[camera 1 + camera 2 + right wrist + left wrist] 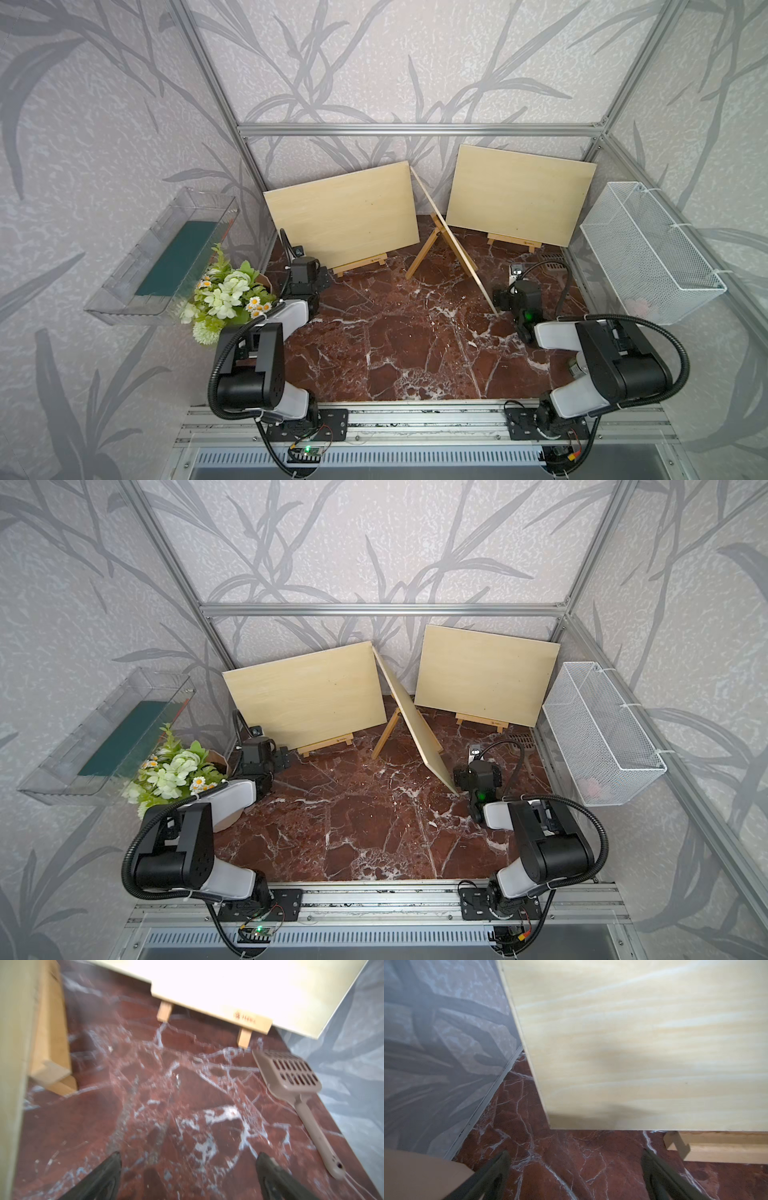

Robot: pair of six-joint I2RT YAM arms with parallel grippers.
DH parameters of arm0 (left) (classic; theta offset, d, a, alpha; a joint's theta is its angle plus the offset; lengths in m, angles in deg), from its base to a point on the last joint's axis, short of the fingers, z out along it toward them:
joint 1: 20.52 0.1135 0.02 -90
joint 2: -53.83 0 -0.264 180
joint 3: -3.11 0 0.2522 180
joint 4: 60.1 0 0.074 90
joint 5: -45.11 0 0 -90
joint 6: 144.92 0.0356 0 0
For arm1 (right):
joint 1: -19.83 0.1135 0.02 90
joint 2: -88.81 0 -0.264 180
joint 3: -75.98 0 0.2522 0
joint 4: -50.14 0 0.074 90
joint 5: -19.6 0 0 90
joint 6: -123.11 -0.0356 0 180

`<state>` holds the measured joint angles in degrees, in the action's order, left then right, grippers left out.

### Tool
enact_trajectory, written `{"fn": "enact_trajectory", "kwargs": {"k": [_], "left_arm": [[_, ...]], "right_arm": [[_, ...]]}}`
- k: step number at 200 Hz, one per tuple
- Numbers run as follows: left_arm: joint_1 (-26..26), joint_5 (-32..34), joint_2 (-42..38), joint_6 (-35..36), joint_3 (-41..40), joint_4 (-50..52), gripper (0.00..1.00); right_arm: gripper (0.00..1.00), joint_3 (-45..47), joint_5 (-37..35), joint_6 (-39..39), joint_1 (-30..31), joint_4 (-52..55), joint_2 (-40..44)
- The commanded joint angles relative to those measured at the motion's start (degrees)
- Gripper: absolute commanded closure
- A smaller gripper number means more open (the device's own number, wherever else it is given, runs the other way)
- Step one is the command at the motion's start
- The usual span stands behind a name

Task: Assemble the easel
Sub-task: Reset both arms

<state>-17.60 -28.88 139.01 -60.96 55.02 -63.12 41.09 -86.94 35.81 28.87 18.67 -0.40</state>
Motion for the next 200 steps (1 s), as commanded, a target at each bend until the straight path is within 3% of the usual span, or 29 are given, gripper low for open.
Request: {"fn": "enact_trajectory", "kwargs": {"k": [1, 9, 30, 42, 55, 71, 86, 101, 116, 135, 158, 172, 190, 200], "left_arm": [[0.23, -2.60, 0.39, 0.49, -2.20, -6.08, 0.01], [0.24, -2.35, 0.34, 0.23, -3.40, -8.21, 0.01], [0.24, -2.64, 0.27, -0.48, -5.70, -11.85, 0.01], [0.23, -4.74, 0.25, -0.73, -7.18, -14.29, 0.01], [0.17, -10.06, 2.28, 2.49, -10.36, -24.05, 0.01], [-0.02, -13.00, 0.89, 3.23, -12.56, -24.44, 0.01], [-0.19, -12.90, 5.51, 4.17, -17.02, -40.06, 0.01], [-0.15, -12.56, 1.65, 3.03, -14.09, -27.26, 0.01], [-0.11, -12.29, 5.11, 3.46, -17.04, -39.45, 0.01], [-0.01, -12.04, 2.35, 2.71, -15.12, -30.41, 0.01], [-0.02, -11.97, 4.85, 3.06, -16.97, -38.69, 0.01], [-0.02, -11.97, 3.31, 2.69, -15.93, -33.82, 0.01], [0.02, -11.86, 4.67, 2.93, -16.81, -38.00, 0.01], [-0.01, -11.92, 3.83, 2.63, -16.36, -35.54, 0.01]], "right_arm": [[0.01, 0.68, 6.40, 1.30, -0.68, -9.17, 0.30], [0.01, -2.34, 6.33, 0.66, -1.06, -1.37, 1.69], [0.01, 0.19, 7.39, 1.13, -1.67, -12.22, -1.94], [0.01, -0.67, 7.32, 0.68, -1.66, -8.27, -0.64], [0.01, -1.96, 7.56, 0.47, -1.66, -2.99, 1.10], [0.01, -1.09, 7.31, 0.54, -1.66, -6.49, -0.01], [0.01, -1.00, 7.34, 0.48, -1.66, -6.96, -0.14], [0.01, -1.52, 7.39, 0.58, -1.66, -4.76, 0.55], [0.01, -1.55, 7.42, 0.47, -1.66, -4.85, 0.49], [0.01, -1.55, 7.39, 0.47, -1.64, -4.89, 0.49], [0.01, -1.51, 7.37, 0.41, -1.66, -4.84, 0.44], [0.01, -1.64, 7.31, 0.45, -1.66, -4.78, 0.44], [0.01, -1.63, 7.39, 0.46, -1.74, -4.69, 0.45], [0.01, -1.64, 7.39, 0.44, -1.74, -4.68, 0.49]]}}
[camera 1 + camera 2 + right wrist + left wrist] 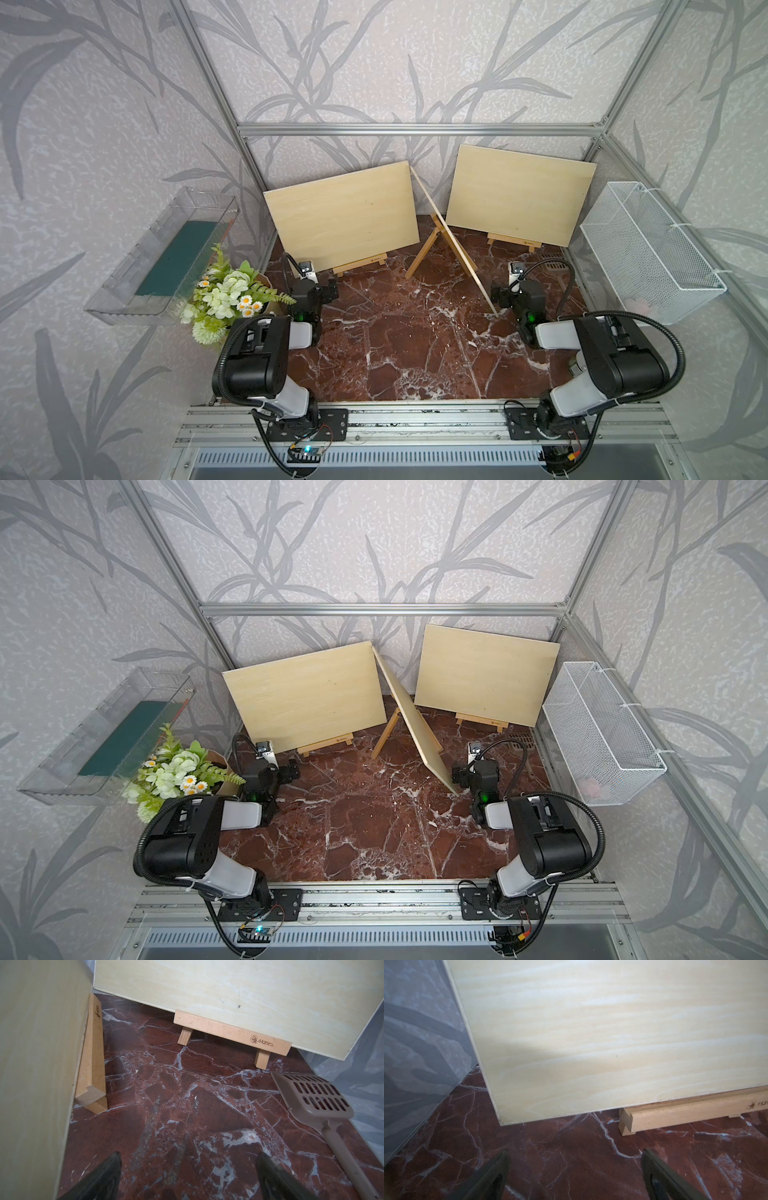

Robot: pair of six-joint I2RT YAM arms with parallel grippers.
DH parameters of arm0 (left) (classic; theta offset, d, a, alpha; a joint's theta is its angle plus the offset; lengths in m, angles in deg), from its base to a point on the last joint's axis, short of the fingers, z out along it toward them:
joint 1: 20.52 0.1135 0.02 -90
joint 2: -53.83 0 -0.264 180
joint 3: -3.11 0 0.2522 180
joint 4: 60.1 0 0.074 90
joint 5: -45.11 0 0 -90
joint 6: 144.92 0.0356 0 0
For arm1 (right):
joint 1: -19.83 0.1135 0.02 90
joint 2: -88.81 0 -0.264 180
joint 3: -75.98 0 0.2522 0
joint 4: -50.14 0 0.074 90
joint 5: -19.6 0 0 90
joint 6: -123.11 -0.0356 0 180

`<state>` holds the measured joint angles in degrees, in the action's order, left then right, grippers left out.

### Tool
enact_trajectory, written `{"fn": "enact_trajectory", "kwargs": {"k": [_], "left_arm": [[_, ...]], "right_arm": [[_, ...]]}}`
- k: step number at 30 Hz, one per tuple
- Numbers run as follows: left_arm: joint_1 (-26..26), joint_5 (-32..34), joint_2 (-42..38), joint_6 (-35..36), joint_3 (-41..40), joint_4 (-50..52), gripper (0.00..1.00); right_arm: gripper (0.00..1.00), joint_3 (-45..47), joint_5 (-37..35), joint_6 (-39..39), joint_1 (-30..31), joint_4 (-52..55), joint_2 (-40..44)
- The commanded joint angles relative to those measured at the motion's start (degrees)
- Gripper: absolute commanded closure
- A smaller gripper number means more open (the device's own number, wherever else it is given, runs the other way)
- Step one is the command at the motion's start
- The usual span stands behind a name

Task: Assemble the easel
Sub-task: Reset both arms

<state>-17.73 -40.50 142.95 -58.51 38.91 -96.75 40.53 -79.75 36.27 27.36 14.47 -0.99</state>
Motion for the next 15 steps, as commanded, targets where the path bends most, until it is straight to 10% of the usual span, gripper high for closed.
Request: {"fn": "enact_trajectory", "kwargs": {"k": [1, 15], "left_arm": [[0.12, -0.27, -0.14, 0.13, -0.21, -1.80, 0.01], [0.03, 0.05, 0.44, 0.51, -0.36, -3.12, 0.01]], "right_arm": [[0.01, -1.07, 0.25, -0.05, -0.23, -0.49, 1.05], [0.01, -1.23, 6.97, -0.39, -2.98, 0.40, 1.29]]}}
